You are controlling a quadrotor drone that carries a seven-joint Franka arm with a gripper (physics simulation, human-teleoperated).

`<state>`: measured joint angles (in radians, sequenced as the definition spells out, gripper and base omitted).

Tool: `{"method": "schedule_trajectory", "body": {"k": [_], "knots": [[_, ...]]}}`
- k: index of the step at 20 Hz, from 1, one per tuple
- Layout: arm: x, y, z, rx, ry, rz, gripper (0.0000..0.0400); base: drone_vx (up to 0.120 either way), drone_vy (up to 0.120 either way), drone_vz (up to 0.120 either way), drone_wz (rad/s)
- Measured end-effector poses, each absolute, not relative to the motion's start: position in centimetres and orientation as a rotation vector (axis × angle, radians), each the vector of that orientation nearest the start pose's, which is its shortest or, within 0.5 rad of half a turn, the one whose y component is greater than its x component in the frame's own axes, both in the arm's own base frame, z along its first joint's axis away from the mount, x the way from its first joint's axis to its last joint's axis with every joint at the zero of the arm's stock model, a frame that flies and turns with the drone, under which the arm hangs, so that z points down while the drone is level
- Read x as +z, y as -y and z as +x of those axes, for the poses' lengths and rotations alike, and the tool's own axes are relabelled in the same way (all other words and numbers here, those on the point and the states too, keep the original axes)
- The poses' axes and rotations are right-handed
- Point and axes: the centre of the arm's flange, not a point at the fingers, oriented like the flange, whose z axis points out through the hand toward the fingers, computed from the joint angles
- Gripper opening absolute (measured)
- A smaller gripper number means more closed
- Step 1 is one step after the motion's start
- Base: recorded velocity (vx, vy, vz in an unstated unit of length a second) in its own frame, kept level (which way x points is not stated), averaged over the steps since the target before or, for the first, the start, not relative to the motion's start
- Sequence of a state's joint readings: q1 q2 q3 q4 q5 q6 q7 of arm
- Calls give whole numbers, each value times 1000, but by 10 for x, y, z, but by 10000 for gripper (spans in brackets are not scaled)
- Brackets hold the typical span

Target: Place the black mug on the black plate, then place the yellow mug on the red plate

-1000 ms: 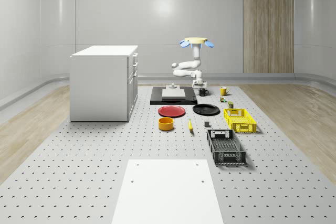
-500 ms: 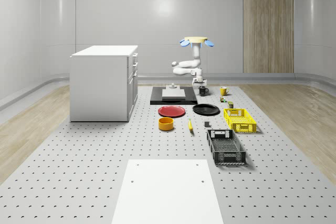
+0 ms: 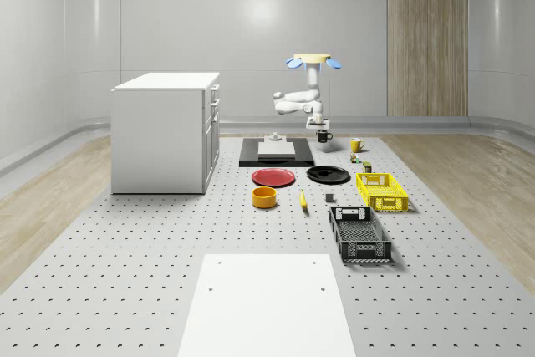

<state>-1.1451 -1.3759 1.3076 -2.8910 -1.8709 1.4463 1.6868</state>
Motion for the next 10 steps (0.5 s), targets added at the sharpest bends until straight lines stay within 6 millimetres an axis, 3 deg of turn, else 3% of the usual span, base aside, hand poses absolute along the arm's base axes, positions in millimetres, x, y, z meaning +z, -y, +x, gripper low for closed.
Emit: {"method": "schedule_trajectory", "body": {"k": [9, 10], "knots": [[497, 10, 301, 785, 2, 1, 110, 120, 0, 0, 0], [497, 10, 301, 785, 2, 1, 110, 120, -120, 0, 0]]}}
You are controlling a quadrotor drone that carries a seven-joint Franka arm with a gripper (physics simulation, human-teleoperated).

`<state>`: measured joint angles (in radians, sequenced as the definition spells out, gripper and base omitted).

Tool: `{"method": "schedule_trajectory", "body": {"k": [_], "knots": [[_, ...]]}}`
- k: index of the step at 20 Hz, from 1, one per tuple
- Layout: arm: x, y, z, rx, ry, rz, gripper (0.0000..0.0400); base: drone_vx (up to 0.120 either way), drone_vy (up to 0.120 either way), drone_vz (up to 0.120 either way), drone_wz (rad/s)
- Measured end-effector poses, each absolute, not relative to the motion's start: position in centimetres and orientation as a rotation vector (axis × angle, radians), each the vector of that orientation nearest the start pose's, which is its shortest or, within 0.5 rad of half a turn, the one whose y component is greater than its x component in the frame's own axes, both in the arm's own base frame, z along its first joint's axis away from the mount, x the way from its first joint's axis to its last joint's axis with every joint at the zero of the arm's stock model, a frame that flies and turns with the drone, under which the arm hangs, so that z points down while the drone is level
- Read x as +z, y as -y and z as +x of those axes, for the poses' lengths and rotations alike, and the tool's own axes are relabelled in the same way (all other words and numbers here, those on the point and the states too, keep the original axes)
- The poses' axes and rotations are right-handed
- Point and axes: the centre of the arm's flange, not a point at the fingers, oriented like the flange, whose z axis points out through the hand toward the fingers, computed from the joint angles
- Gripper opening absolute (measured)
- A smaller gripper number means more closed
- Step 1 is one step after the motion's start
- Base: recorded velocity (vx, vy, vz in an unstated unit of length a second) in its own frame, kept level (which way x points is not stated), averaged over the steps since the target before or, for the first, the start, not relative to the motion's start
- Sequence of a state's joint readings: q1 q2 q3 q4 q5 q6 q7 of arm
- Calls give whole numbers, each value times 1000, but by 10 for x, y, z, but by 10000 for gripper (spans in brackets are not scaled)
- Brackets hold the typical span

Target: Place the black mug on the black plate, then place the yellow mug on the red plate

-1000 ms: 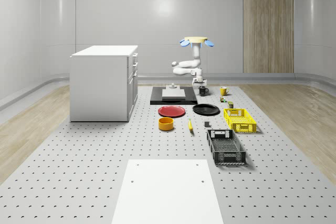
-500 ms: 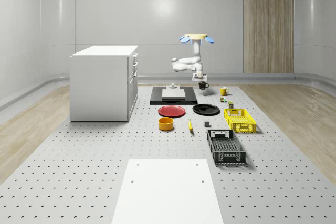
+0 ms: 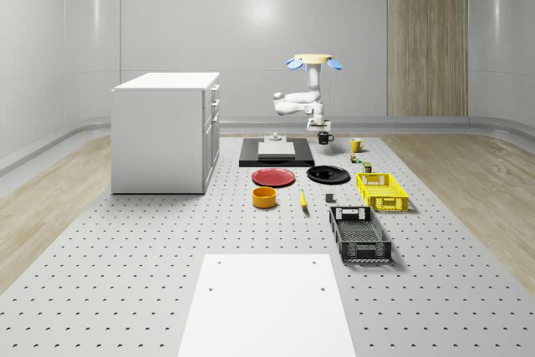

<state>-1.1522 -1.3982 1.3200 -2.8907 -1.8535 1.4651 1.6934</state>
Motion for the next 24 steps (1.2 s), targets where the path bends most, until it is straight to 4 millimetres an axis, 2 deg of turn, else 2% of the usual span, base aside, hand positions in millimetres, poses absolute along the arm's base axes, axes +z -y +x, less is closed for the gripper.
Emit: {"method": "schedule_trajectory", "body": {"k": [24], "knots": [[497, 10, 301, 785, 2, 1, 110, 120, -3, 0, 0]]}}
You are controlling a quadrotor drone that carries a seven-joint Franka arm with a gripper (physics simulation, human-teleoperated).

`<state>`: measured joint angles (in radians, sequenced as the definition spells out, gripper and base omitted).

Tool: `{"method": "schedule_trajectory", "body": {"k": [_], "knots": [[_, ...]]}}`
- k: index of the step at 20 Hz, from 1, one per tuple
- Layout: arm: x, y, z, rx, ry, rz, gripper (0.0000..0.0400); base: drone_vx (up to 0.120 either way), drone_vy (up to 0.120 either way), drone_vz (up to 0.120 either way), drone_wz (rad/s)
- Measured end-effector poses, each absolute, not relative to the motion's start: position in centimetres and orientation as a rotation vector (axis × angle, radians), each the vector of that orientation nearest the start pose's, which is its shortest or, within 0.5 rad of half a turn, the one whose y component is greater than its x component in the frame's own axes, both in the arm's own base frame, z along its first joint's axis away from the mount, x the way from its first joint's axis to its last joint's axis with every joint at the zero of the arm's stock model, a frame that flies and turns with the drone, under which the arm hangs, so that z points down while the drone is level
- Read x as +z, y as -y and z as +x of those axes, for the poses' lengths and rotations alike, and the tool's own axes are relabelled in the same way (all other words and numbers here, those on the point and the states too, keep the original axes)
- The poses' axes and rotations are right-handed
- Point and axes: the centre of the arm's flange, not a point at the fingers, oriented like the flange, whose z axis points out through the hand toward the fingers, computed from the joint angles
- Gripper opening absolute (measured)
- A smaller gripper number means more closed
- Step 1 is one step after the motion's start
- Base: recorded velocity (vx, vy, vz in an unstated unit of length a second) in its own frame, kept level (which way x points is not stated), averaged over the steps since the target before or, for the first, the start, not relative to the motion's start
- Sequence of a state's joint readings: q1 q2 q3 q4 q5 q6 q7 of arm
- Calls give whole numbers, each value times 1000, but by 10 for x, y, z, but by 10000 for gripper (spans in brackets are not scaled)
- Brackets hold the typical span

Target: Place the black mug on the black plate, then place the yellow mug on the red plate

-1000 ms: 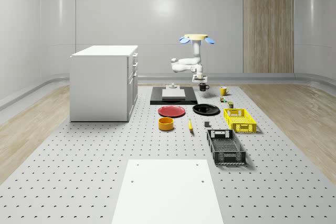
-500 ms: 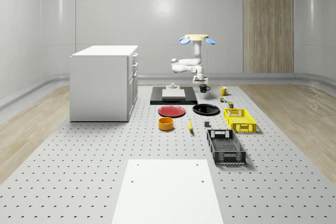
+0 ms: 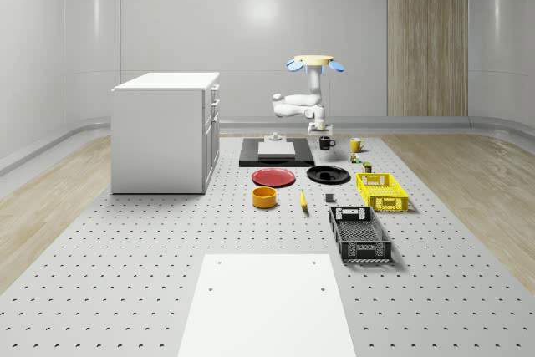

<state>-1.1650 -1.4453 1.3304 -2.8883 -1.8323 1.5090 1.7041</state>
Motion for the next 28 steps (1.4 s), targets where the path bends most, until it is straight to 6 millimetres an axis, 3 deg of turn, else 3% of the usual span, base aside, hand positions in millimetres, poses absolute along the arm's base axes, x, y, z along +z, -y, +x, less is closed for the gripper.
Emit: {"method": "schedule_trajectory", "body": {"k": [3, 16, 24, 28], "knots": [[497, 10, 301, 785, 2, 1, 110, 120, -93, 0, 0], [497, 10, 301, 785, 2, 1, 110, 120, 0, 0, 0], [497, 10, 301, 785, 2, 1, 110, 120, 0, -105, 0], [497, 10, 301, 785, 2, 1, 110, 120, 0, 0, 0]]}}
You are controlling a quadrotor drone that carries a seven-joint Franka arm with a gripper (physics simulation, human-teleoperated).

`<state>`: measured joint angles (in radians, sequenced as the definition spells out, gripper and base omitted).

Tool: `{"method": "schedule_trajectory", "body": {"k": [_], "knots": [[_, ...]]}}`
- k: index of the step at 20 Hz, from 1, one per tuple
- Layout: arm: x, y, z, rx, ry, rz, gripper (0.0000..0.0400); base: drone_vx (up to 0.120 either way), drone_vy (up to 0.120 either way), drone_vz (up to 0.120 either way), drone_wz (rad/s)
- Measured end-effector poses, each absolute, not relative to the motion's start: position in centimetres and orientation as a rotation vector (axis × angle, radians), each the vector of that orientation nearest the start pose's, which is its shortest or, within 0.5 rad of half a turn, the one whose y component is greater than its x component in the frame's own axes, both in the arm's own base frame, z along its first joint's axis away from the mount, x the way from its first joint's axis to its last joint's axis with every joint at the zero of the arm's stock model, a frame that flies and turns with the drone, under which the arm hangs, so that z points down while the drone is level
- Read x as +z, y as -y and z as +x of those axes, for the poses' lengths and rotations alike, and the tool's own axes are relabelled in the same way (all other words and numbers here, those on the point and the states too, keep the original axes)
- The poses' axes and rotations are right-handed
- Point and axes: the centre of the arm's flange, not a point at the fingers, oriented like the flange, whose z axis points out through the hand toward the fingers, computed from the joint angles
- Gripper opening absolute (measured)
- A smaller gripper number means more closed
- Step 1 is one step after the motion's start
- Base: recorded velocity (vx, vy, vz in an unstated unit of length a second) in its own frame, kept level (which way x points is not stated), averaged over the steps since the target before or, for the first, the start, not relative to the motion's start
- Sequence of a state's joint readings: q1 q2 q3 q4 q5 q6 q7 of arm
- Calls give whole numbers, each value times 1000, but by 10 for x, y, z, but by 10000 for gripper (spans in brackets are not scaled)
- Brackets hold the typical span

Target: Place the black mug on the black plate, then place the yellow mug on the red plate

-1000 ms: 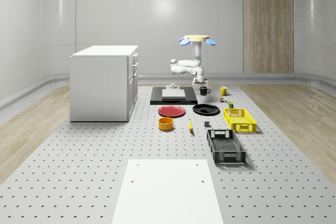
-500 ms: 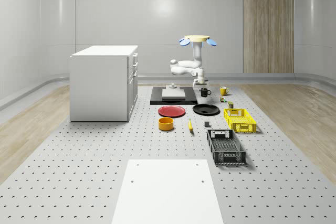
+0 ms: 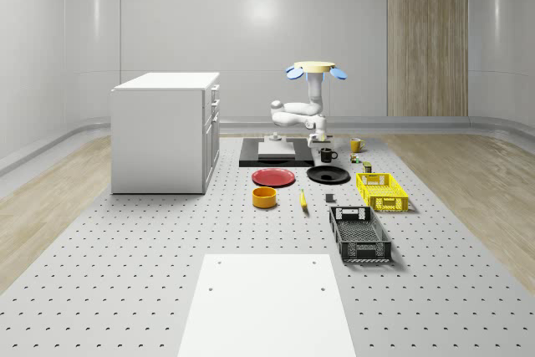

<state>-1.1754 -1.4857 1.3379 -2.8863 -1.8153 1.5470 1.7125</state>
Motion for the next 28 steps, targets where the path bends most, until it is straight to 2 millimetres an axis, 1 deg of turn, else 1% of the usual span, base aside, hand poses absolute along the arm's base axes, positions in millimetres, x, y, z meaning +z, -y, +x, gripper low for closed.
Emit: {"method": "schedule_trajectory", "body": {"k": [10, 13, 18, 24, 28], "knots": [[497, 10, 301, 786, 2, 1, 110, 120, 0, 0, 0], [502, 10, 301, 786, 2, 1, 110, 0, 0, 0, 0], [520, 10, 302, 786, 2, 1, 110, 0, 0, 0, 0], [532, 10, 320, 786, 2, 1, 110, 0, 0, 0, 0], [542, 10, 327, 786, 2, 1, 110, 0, 0, 0, 0]]}}
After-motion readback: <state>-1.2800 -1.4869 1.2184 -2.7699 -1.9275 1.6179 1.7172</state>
